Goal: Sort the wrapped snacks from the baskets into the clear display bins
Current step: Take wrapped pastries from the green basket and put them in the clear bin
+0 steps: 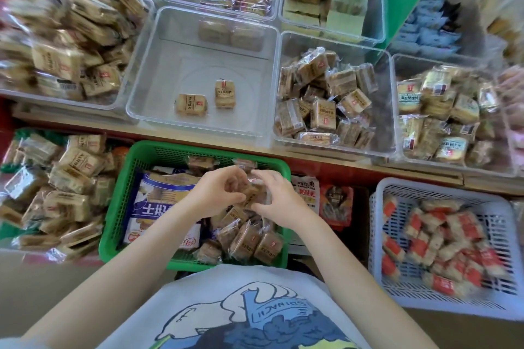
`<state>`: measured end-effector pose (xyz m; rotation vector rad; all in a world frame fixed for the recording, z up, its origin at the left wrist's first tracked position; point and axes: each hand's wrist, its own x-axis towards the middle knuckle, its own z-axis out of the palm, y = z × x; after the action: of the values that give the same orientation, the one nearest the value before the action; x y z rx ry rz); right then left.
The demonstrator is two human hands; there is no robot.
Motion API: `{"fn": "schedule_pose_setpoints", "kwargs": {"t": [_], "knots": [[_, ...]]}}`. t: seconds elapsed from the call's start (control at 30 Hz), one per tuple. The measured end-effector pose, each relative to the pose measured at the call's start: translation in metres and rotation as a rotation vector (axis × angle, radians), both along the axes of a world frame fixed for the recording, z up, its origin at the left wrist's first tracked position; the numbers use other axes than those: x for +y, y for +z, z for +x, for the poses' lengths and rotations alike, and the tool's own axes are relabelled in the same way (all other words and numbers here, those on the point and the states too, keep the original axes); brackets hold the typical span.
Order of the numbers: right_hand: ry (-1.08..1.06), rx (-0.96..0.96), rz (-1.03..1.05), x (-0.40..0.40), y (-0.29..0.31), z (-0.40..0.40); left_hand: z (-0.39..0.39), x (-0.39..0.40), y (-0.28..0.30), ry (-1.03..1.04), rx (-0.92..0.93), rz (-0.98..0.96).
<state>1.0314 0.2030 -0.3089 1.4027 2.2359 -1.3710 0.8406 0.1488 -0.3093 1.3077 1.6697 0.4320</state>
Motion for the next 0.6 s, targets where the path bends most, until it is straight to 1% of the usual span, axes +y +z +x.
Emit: {"fn": "schedule_pose_setpoints", "kwargs": {"t": [0.1, 0.17, 0.2, 0.23, 0.3, 0.33, 0.37, 0.4, 0.43, 0.5, 0.53, 0.6], "knots": [[-0.075, 0.073, 0.023, 0.019, 0.025, 0.002, 0.006, 0.015, 0.021, 0.031, -0.084, 0.157], [-0.158, 0.083, 0.081, 0.034, 0.045, 0.009, 0.009, 0.026, 0.03, 0.139, -0.092, 0.23], [-0.207, 0.096, 0.16, 0.042, 0.054, 0.013, 0.008, 0.031, 0.033, 0.209, -0.089, 0.239], [-0.272, 0.121, 0.281, 0.049, 0.061, 0.016, 0.007, 0.035, 0.036, 0.27, -0.077, 0.236], [-0.439, 0.147, 0.601, 0.065, 0.068, 0.019, 0.001, 0.038, 0.037, 0.354, -0.064, 0.211], [-0.499, 0.123, 0.754, 0.076, 0.068, 0.019, -0.001, 0.038, 0.035, 0.373, -0.068, 0.185], [-0.523, 0.073, 0.865, 0.088, 0.065, 0.019, -0.003, 0.036, 0.032, 0.379, -0.073, 0.156], [-0.521, 0.007, 0.93, 0.1, 0.062, 0.017, -0.005, 0.034, 0.028, 0.377, -0.077, 0.123], [-0.495, -0.074, 0.937, 0.112, 0.056, 0.016, -0.005, 0.031, 0.024, 0.367, -0.077, 0.088], [-0.41, -0.207, 0.848, 0.131, 0.043, 0.011, -0.005, 0.026, 0.013, 0.36, -0.069, 0.028], [-0.366, -0.23, 0.771, 0.136, 0.034, 0.008, -0.005, 0.024, 0.008, 0.362, -0.059, 0.006], [-0.32, -0.197, 0.648, 0.136, 0.024, 0.002, -0.005, 0.019, -0.002, 0.364, -0.027, -0.028]]}}
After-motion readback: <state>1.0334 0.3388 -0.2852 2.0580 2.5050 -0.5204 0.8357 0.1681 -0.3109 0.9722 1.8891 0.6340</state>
